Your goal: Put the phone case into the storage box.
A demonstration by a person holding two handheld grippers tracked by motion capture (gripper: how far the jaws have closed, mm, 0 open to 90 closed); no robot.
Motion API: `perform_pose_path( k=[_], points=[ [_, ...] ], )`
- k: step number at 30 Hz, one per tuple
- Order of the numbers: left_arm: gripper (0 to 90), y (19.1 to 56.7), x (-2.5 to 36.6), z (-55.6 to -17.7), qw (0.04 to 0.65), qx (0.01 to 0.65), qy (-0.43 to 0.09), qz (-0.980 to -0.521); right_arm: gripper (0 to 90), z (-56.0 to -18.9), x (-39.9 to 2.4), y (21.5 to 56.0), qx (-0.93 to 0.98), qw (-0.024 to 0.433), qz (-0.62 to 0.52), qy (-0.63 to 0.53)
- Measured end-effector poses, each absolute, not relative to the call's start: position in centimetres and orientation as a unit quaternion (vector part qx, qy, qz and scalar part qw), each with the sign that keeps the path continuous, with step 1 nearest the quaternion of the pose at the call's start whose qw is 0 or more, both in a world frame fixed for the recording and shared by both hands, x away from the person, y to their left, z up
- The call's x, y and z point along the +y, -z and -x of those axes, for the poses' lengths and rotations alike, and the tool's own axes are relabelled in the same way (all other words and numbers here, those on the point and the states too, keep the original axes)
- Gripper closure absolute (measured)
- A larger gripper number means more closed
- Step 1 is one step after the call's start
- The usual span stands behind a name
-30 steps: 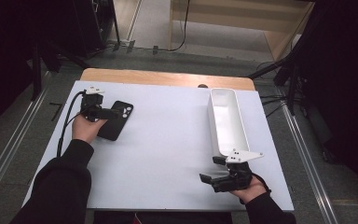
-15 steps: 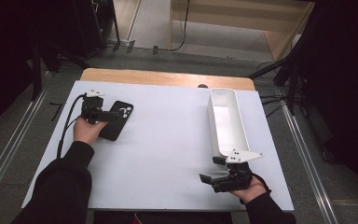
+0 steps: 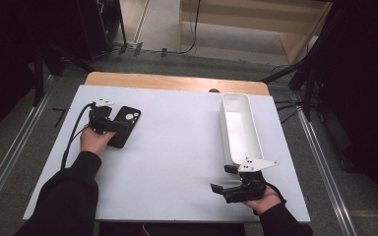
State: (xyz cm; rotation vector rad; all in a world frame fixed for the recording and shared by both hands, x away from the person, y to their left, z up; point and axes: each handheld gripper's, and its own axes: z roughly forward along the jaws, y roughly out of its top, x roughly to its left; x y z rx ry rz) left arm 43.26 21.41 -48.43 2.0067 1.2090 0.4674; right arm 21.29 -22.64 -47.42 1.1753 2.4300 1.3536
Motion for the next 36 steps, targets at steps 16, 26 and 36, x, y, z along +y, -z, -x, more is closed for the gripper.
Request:
perform_pose_path(
  k=[16,26,36],
  points=[
    [0.0,50.5,21.1,-43.3,0.331,0.472,-0.189,-0.795,12.5,-21.3,-22.6,47.4,0.803,0.059,-0.388,-0.448],
    [0.0,50.7,20.7,-43.3,0.31,0.472,-0.194,-0.802,12.5,-21.3,-22.6,47.4,0.803,0.059,-0.389,-0.447],
    [0.0,50.8,20.3,-43.1,0.299,0.467,-0.204,-0.807,12.5,-21.3,-22.6,47.4,0.804,0.06,-0.389,-0.446]
  ],
)
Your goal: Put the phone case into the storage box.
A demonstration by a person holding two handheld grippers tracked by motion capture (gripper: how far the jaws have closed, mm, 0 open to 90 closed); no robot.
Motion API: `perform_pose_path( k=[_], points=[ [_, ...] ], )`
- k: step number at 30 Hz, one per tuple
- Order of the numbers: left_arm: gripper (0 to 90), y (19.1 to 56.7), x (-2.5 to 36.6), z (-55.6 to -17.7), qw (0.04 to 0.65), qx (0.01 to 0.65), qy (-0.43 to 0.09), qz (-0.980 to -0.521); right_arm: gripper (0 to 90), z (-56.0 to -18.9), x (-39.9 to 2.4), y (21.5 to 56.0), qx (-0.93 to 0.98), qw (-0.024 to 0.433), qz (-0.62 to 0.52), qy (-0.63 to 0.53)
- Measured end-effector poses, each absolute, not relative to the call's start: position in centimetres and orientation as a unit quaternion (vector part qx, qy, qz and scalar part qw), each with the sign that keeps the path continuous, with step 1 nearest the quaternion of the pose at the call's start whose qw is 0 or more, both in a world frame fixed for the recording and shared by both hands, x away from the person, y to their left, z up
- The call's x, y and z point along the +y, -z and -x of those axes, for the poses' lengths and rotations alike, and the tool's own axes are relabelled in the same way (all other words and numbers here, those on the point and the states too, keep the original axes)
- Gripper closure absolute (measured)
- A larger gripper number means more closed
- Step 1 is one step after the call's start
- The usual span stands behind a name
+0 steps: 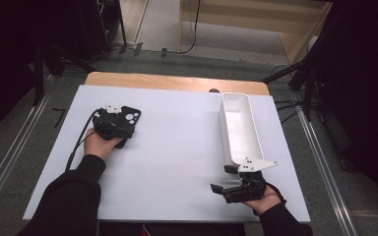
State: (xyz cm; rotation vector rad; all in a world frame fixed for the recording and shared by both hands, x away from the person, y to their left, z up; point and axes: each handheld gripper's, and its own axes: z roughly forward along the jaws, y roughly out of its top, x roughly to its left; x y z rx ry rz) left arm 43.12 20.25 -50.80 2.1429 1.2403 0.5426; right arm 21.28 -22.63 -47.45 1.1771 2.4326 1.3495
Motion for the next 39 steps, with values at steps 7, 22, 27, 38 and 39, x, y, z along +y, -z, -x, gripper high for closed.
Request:
perform_pose_path(
  k=[7,22,27,38,39],
  points=[
    [3.9,50.69,20.23,-42.87,0.302,0.466,-0.206,-0.806,12.5,-21.27,-22.61,47.45,0.805,0.062,-0.389,-0.444],
    [12.0,50.62,20.38,-42.71,0.312,0.467,-0.208,-0.801,12.7,-21.58,-22.61,47.69,0.806,0.056,-0.386,-0.446],
    [13.1,50.54,20.46,-42.74,0.314,0.472,-0.206,-0.798,12.7,-21.59,-22.75,47.74,0.807,0.056,-0.378,-0.451],
    [14.0,50.06,21.06,-42.75,0.323,0.482,-0.199,-0.79,12.7,-21.47,-22.13,47.3,0.808,0.058,-0.364,-0.459],
    [14.0,49.86,21.2,-42.7,0.323,0.48,-0.199,-0.791,12.7,-21.46,-22.03,47.23,0.809,0.062,-0.362,-0.46]
  ],
)
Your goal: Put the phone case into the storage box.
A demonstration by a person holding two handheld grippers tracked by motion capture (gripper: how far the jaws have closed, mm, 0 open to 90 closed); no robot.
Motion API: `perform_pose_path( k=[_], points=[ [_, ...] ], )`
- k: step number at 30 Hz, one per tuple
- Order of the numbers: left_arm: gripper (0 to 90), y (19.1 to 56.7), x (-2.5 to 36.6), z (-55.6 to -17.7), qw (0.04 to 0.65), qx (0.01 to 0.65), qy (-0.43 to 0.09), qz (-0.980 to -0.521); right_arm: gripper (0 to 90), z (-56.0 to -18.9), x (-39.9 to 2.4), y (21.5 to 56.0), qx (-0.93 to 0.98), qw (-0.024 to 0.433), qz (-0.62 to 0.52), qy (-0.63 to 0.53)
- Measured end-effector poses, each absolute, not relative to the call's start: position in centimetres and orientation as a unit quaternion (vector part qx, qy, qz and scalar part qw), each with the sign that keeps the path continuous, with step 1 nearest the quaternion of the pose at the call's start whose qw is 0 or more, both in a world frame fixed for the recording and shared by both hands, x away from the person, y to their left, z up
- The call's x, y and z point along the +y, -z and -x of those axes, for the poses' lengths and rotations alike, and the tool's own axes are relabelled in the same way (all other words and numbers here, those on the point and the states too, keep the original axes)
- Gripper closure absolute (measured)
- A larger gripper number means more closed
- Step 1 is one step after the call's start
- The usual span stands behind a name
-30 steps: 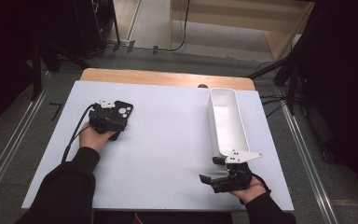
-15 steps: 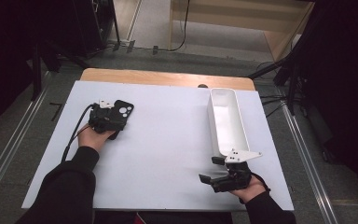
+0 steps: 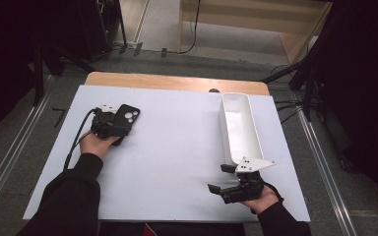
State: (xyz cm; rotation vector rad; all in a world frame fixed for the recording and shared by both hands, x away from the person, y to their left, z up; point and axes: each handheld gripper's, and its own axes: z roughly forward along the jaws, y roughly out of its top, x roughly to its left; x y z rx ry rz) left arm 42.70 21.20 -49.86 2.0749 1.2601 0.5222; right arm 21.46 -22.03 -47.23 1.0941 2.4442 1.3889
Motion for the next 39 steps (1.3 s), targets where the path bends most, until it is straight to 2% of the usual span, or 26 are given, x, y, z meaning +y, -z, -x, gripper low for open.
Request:
perform_pose_path(
  k=[19,39],
  points=[
    [13.9,46.6,21.9,-41.3,0.381,0.473,-0.17,-0.776,12.7,-21.4,-21.4,47.0,0.809,0.069,-0.359,-0.461],
    [13.9,44.6,19.2,-39.2,0.426,0.446,-0.148,-0.773,13.0,-21.4,-21.5,46.6,0.804,0.075,-0.379,-0.452]
  ],
)
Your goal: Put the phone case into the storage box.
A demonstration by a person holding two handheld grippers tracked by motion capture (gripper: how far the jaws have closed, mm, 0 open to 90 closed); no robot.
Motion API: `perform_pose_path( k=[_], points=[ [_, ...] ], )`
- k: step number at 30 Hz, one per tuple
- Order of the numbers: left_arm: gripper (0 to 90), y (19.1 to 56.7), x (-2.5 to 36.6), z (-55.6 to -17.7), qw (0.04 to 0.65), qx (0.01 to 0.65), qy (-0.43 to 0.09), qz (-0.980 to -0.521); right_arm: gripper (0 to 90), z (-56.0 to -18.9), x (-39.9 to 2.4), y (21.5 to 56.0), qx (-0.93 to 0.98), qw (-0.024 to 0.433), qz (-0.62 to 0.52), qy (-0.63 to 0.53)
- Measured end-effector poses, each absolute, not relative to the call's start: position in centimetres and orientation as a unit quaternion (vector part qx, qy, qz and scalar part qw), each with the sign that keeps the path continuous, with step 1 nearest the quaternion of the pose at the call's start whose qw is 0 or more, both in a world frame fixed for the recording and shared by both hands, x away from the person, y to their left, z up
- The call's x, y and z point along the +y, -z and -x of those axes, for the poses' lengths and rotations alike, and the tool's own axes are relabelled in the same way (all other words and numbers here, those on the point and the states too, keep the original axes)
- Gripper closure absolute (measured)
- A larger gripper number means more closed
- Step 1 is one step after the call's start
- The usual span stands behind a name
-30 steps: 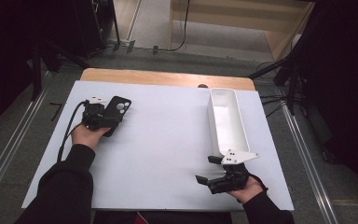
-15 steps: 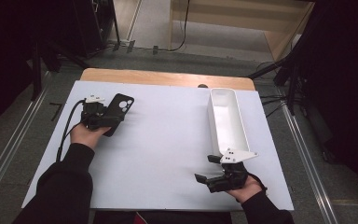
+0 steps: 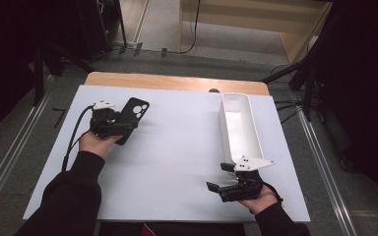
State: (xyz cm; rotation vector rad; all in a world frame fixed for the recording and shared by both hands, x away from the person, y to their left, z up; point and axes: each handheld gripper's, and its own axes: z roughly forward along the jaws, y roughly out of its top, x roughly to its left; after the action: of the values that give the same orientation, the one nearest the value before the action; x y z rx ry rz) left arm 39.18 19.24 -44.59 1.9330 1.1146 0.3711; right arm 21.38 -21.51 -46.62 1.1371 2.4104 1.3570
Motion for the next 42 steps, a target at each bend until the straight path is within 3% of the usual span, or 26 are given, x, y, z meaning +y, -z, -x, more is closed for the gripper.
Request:
perform_pose_path(
  k=[19,42],
  points=[
    [13.9,43.9,14.9,-35.2,0.448,0.404,-0.126,-0.787,13.0,-20.9,-21.2,46.1,0.793,0.084,-0.397,-0.455],
    [13.9,44.5,12.0,-30.8,0.481,0.404,-0.116,-0.77,13.0,-21.1,-19.8,44.8,0.797,0.103,-0.403,-0.439]
  ],
)
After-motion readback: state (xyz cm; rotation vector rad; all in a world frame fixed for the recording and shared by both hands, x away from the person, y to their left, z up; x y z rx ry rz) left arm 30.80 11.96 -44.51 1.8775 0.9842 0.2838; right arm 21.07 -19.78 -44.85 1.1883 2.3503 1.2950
